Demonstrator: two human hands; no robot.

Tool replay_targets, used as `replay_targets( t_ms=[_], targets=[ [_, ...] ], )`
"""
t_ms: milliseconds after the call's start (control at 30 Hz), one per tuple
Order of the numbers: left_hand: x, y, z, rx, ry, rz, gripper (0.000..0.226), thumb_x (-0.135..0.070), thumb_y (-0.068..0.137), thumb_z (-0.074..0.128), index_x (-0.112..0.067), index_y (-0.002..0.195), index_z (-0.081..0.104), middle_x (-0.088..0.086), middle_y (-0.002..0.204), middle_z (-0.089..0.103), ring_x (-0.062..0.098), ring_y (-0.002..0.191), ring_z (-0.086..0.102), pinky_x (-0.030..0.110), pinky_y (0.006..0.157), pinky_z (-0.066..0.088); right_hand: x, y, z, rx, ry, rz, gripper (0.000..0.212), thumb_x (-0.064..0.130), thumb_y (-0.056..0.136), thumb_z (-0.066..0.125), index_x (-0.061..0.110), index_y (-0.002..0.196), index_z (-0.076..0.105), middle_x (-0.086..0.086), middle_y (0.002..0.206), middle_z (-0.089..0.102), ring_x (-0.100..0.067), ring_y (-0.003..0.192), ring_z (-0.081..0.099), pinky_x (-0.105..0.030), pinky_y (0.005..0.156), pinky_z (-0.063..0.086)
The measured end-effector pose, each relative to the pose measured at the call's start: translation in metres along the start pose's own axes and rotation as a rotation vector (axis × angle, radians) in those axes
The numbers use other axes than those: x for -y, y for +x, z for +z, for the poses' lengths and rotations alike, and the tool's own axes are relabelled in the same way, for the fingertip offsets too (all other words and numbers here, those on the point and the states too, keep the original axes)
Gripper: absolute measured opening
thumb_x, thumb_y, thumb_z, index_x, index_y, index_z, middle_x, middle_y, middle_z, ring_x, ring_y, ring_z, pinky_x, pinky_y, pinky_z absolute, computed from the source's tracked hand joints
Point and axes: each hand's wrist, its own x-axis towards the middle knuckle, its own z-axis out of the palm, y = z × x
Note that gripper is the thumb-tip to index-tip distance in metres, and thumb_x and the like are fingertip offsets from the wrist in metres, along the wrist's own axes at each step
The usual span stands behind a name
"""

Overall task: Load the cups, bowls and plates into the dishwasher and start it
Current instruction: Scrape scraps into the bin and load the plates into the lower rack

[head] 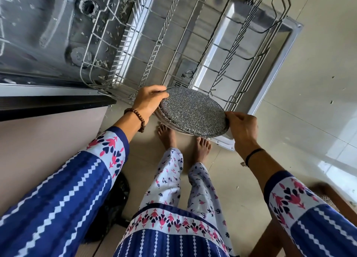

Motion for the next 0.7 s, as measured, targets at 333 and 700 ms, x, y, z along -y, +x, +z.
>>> replay_targets(
  t_ms=[333,700],
  targets=[
    [-0.003,0.007,0.010,0.053,0.044,0.039,0.042,-0.013,0.086,0.071,-0.009,0.127,0.064,0.005,0.122,0.066,0.015,0.109,0.060,0.024,0.098,0.047,-0.008,0.004,0.002,0.008,0.008,-0.004,0.011,0.019,0.089,0.067,0.023,0.092,0.077,0.009,0.078,0.068,-0.002,0.067,0.056,-0.015,0.055,0.043],
    [-0.003,0.015,0.006,0.070,-0.115,-0.082,0.054,-0.023,0.071,0.078,-0.016,0.123,0.066,0.010,0.119,0.065,0.027,0.110,0.064,0.047,0.085,0.058,0.002,0.009,0.021,-0.029,0.010,-0.001,0.016,0.017,0.089,0.065,0.025,0.076,0.073,-0.007,0.093,0.075,-0.020,0.075,0.068,-0.038,0.071,0.062]
  ],
)
